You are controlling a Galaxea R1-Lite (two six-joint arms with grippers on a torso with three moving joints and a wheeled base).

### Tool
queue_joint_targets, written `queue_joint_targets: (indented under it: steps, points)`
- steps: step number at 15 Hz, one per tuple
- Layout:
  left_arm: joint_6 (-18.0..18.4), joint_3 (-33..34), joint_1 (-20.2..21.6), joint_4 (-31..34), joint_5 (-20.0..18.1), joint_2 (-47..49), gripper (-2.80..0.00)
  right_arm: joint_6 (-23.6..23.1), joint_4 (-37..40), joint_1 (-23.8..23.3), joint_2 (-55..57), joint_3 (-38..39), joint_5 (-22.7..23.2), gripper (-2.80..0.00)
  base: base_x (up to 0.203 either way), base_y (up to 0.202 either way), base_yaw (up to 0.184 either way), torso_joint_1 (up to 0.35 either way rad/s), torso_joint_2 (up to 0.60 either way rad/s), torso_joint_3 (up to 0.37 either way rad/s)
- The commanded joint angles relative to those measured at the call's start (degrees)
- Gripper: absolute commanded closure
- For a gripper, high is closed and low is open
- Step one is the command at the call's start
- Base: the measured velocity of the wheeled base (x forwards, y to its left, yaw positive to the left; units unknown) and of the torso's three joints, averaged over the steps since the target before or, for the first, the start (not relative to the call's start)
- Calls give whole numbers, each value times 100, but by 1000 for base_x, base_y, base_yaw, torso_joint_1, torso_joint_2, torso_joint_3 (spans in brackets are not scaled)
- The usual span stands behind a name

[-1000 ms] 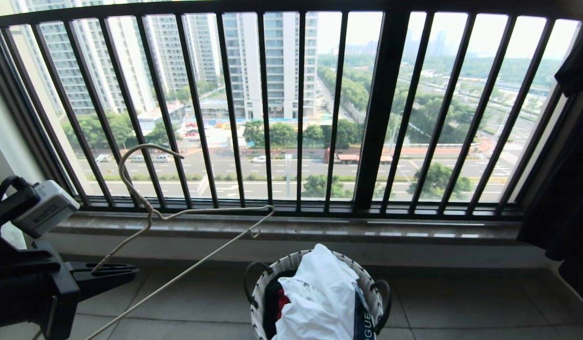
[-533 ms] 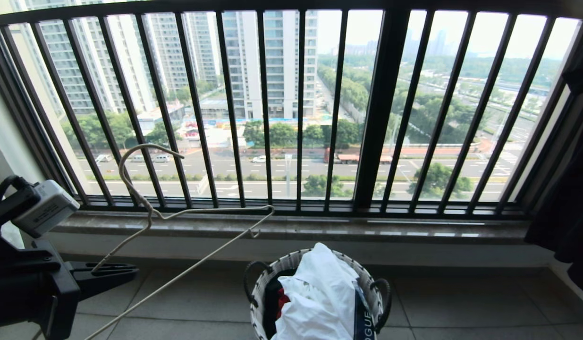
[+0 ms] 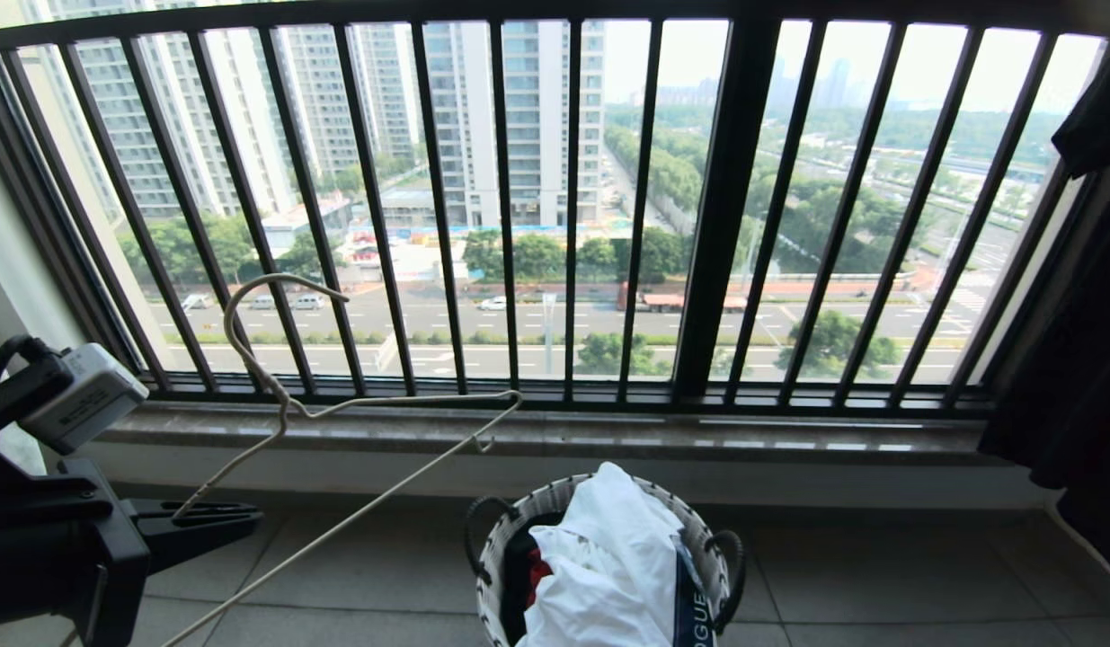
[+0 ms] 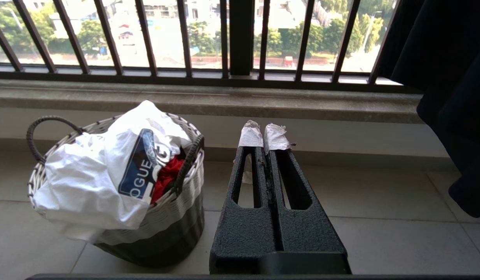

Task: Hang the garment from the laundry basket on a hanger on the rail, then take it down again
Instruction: Pick up clothes from the basket

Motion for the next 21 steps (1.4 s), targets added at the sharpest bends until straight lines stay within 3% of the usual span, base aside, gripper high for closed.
queue_joint_targets:
  steps: [1, 6, 21]
  points:
    - [12, 1, -1, 8, -12, -28, 0, 4, -1, 4, 2, 7, -5, 0, 0, 0, 0, 0, 0, 0]
    - [8, -3, -1, 8, -12, -47, 0, 4, -2, 4, 9, -1, -3, 0, 0, 0, 0, 0, 1, -14]
    - [4, -17, -1, -1, -12, -275, 0, 4, -1, 4, 9, 4, -1, 0, 0, 0, 0, 3, 2, -191]
